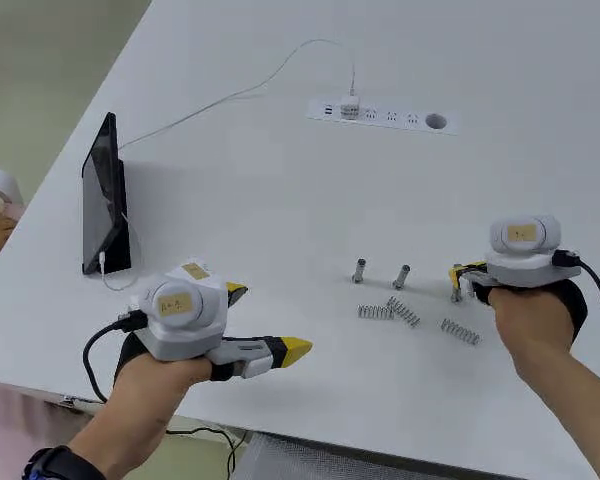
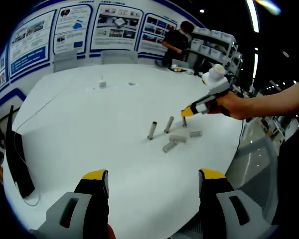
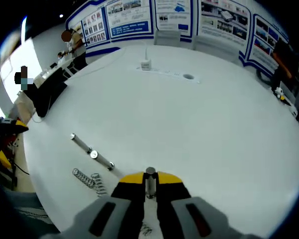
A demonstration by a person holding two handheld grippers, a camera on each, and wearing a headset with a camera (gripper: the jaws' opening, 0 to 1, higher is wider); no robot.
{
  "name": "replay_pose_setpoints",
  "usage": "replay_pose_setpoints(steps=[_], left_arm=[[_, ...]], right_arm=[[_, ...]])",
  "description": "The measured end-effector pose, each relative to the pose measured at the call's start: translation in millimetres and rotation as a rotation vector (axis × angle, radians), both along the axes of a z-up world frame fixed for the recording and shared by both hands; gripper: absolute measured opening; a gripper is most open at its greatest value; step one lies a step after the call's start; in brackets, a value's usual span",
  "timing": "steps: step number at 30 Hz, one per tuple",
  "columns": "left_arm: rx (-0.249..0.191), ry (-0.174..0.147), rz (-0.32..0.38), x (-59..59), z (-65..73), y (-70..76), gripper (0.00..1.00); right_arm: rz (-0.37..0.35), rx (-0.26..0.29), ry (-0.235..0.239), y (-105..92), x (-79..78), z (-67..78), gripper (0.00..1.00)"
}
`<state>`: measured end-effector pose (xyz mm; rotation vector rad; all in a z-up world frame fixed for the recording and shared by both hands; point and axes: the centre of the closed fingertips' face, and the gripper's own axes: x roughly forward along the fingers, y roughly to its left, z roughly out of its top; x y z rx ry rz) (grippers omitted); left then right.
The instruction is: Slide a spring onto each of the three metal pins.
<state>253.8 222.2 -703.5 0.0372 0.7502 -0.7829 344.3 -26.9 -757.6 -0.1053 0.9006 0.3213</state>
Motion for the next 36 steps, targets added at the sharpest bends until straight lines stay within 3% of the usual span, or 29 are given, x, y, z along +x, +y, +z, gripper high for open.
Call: replay_pose_setpoints(steps=[12, 36], left_arm=[[0.001, -0.005, -0.002, 0.3, 1.9, -0.6, 0.75], [0.004, -0.007, -0.017, -1.8, 2.0, -5.0, 0.75]], right_arm=[[-0.009, 0.014, -0.042, -0.1, -4.4, 11.5, 0.09], [0.003, 0.005, -0.069, 2.0, -12.0, 4.3, 0.09]])
